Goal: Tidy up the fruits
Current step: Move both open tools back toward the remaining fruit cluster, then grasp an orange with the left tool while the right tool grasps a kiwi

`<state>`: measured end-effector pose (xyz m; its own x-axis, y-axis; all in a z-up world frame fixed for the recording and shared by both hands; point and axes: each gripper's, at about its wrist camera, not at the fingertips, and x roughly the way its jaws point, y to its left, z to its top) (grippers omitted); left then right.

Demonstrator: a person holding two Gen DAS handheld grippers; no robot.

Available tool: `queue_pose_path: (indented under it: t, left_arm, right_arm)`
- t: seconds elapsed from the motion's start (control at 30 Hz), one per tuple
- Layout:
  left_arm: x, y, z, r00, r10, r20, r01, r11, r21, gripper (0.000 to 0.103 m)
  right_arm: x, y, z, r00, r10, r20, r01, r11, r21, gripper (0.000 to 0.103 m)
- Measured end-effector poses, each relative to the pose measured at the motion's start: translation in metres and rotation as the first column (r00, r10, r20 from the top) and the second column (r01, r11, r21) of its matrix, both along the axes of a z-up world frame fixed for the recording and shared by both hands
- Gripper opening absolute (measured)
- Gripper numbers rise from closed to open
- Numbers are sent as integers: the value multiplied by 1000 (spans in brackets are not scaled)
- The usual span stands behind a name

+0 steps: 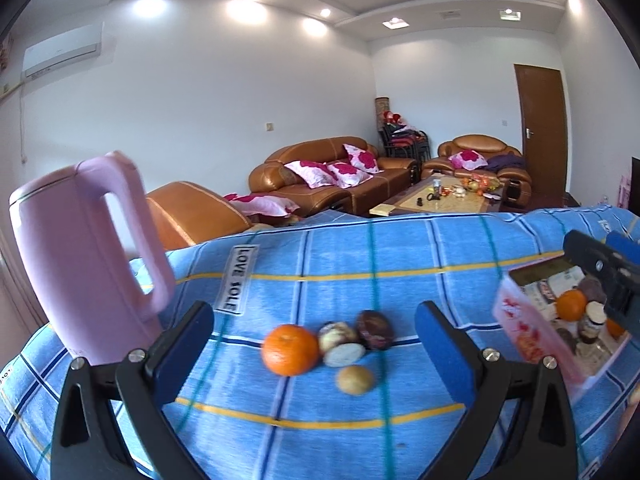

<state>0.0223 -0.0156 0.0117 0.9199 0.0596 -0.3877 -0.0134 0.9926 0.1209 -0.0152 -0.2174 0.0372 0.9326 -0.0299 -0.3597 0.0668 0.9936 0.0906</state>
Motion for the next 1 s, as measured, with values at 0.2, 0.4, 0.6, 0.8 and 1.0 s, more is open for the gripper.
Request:
queue_pose_path:
  t: [0.2, 0.4, 0.6, 0.8, 1.0]
  left_arm:
    - [10, 35, -2, 998, 67, -15, -67, 998, -17, 103]
    - [21, 68, -3, 988, 149, -37, -150, 989, -20, 103]
    - [34, 98, -12, 971, 202, -132, -213, 974, -78, 103]
    - [40, 106, -17, 959, 228, -169, -234, 972, -17, 103]
    - [47, 114, -19, 951, 237, -200, -244, 970, -12, 103]
  right_arm:
    - [14, 41, -9, 998, 54, -27, -53, 998, 19, 76]
    - [24, 68, -15, 993, 106, -58, -105, 994, 22, 76]
    - [48, 97, -31, 955, 199, -219, -203, 979, 7, 76]
    - [60, 128, -47, 881, 331, -338, -341, 940, 33, 76]
    - [73, 158, -63, 818, 356, -452, -403, 915, -11, 59]
